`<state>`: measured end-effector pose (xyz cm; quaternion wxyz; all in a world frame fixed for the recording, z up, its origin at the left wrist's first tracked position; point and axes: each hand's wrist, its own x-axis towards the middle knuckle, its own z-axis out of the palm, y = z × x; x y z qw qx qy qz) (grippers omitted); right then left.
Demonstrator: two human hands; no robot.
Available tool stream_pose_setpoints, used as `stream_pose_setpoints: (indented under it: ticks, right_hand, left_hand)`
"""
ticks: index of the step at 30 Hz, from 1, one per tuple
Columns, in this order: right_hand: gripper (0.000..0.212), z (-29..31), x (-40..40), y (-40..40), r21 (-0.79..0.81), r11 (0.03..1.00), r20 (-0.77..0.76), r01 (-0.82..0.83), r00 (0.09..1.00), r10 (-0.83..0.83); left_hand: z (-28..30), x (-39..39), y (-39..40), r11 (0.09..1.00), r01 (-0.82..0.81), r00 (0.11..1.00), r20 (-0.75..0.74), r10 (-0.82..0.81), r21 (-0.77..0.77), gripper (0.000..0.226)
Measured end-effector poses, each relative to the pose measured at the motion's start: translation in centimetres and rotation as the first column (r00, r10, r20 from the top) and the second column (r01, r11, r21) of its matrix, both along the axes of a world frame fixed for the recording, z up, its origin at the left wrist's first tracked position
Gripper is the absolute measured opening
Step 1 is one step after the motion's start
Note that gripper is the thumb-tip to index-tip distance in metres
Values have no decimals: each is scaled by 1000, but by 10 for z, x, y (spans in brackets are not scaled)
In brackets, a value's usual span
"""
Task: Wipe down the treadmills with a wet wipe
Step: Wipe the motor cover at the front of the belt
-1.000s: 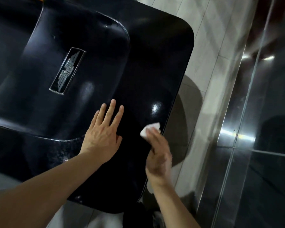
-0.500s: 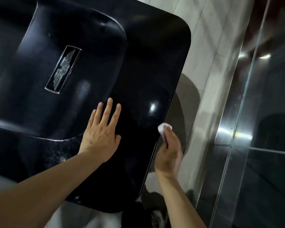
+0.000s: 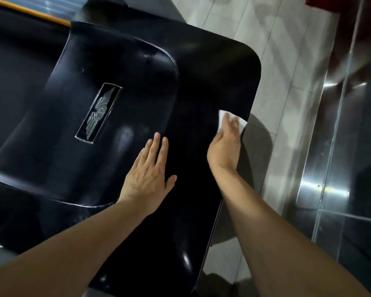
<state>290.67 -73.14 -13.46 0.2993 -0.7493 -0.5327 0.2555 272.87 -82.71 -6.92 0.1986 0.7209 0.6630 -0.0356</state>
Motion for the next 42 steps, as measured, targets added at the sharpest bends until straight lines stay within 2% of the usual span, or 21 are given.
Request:
stream_pose_setpoints:
  ticks: [2, 5, 6, 8, 11, 13, 14, 16, 18, 21, 23, 24, 26, 29, 32, 33, 35, 37, 39, 40, 42]
  right_hand:
    - [54, 12, -27, 3, 125, 962, 9, -243, 970, 244]
    - [52, 27, -56, 3, 167, 788, 57, -592, 804, 592]
    - [51, 26, -55, 5, 164, 777, 76, -607, 793, 604]
    - [54, 19, -35, 6, 175, 844, 77, -507, 862, 501]
    - [53, 4, 8, 6, 46, 997, -43, -63, 997, 65]
    - [51, 1, 18, 8, -62, 987, -66, 147, 986, -151]
    - [51, 2, 17, 11, -76, 983, -57, 169, 983, -174]
    - [54, 6, 5, 19, -7, 998, -42, 59, 997, -59]
    - [60, 13, -14, 27, 93, 971, -7, -220, 975, 222]
    - [57, 21, -39, 41, 183, 752, 110, -634, 773, 625]
    - [53, 21, -37, 54, 194, 604, 172, -773, 633, 755]
    - [54, 18, -27, 60, 190, 587, 169, -787, 615, 770]
    - [54, 10, 0, 71, 184, 687, 120, -703, 709, 694]
    - [49, -6, 47, 86, 109, 935, -4, -338, 940, 341]
    - [51, -10, 58, 96, -7, 995, -13, -104, 995, 104]
    - [52, -8, 52, 96, 19, 994, -4, -110, 994, 110]
    - [54, -1, 33, 89, 130, 931, 22, -340, 940, 341]
    - [53, 9, 15, 76, 193, 724, 36, -662, 742, 669]
    - [53, 11, 17, 78, 179, 547, 56, -818, 563, 824]
    - [53, 8, 25, 86, 182, 528, 94, -830, 549, 830]
    - [55, -4, 51, 106, 180, 680, 110, -711, 701, 704]
  left_hand:
    - [-2, -1, 1, 1000, -1, 1000, 17, 1, -8, 90]
    - [-2, -1, 2, 1000, -15, 999, 35, 15, -23, 89]
    - [-2, -1, 3, 999, -14, 999, 33, 15, -29, 89]
    - [-2, 0, 3, 999, -18, 999, 36, 19, -27, 90]
    - [-2, 2, 1, 999, -21, 999, 35, 22, -26, 90]
    - [-1, 3, 1, 999, -23, 999, 25, 24, -35, 90]
    - [0, 4, 1, 999, -22, 1000, 15, 22, -42, 89]
    - [1, 6, 0, 998, -24, 1000, -12, 23, -50, 88]
    - [3, 8, 2, 999, -23, 1000, -21, 22, -28, 89]
    - [10, 14, 6, 996, -59, 998, -7, 59, -61, 91]
    - [14, 18, 15, 993, -93, 996, -3, 93, -68, 85]
    - [17, 19, 20, 992, -103, 995, -1, 103, -67, 82]
    - [19, 22, 34, 994, -99, 995, 0, 99, -43, 79]
    - [17, 27, 61, 996, -80, 997, 5, 81, -28, 79]
    - [15, 34, 87, 993, -116, 993, 12, 116, -2, 80]
    - [14, 37, 94, 991, -136, 991, 13, 136, -3, 80]
    - [12, 40, 106, 984, -177, 984, 17, 177, -13, 82]
    - [10, 43, 114, 979, -202, 979, 10, 202, -16, 83]
    - [8, 45, 118, 977, -213, 977, -1, 213, -29, 84]
    - [8, 45, 121, 974, -221, 975, -2, 221, -44, 86]
    - [9, 45, 125, 973, -222, 975, -4, 223, -60, 92]
